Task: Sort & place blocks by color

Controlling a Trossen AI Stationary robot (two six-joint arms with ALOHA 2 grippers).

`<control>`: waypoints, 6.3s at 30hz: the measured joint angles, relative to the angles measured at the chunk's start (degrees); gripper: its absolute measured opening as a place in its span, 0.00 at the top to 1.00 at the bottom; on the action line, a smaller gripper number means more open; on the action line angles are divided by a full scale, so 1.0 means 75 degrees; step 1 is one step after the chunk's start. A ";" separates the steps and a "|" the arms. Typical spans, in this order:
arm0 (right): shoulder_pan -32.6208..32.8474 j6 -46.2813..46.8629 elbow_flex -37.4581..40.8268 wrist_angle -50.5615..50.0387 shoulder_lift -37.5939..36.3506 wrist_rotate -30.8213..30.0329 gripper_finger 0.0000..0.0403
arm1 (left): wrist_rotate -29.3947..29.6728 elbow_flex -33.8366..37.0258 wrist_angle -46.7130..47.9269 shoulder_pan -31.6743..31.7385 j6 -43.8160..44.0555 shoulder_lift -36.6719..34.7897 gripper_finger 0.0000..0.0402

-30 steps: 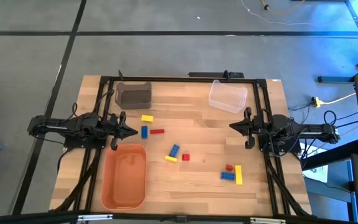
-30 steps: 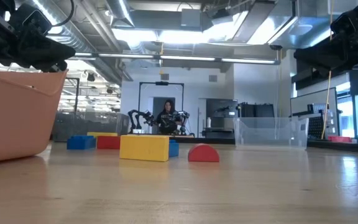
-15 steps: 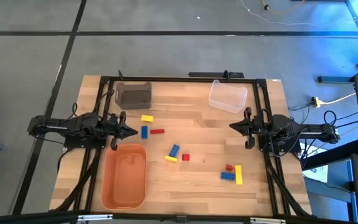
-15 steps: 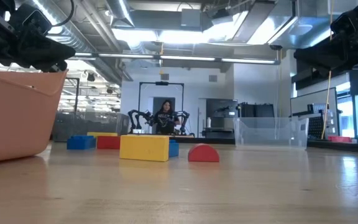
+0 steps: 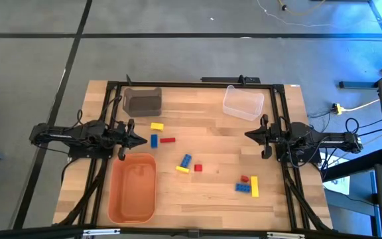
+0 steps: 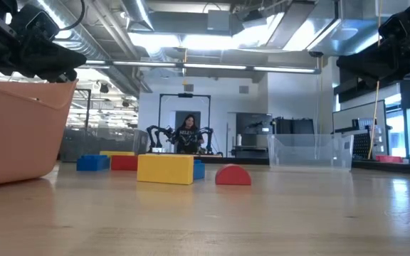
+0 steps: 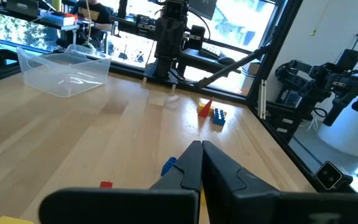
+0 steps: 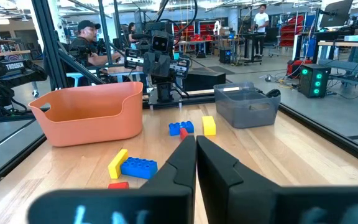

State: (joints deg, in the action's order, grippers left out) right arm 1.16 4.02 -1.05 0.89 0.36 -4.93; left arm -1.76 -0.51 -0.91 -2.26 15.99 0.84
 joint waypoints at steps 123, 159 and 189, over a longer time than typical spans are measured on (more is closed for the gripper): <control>0.4576 0.6204 -0.7207 -0.7383 1.0086 0.0124 0.32 | 0.0711 0.0003 -0.0003 -0.0003 -0.0015 -0.0003 1.00; 0.4885 0.6861 -0.7695 -0.7589 1.3400 -0.0481 0.32 | 0.0708 0.0000 0.0000 -0.0001 -0.0015 -0.0003 1.00; 0.4948 0.6254 -0.7812 -0.8276 1.1701 -0.3093 0.83 | 0.0708 0.0000 0.0000 0.0000 -0.0014 -0.0003 1.00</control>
State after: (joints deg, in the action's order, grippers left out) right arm 38.27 50.92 -59.65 -61.18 88.12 -28.13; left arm 3.55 -0.51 -0.91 -2.26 15.88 0.82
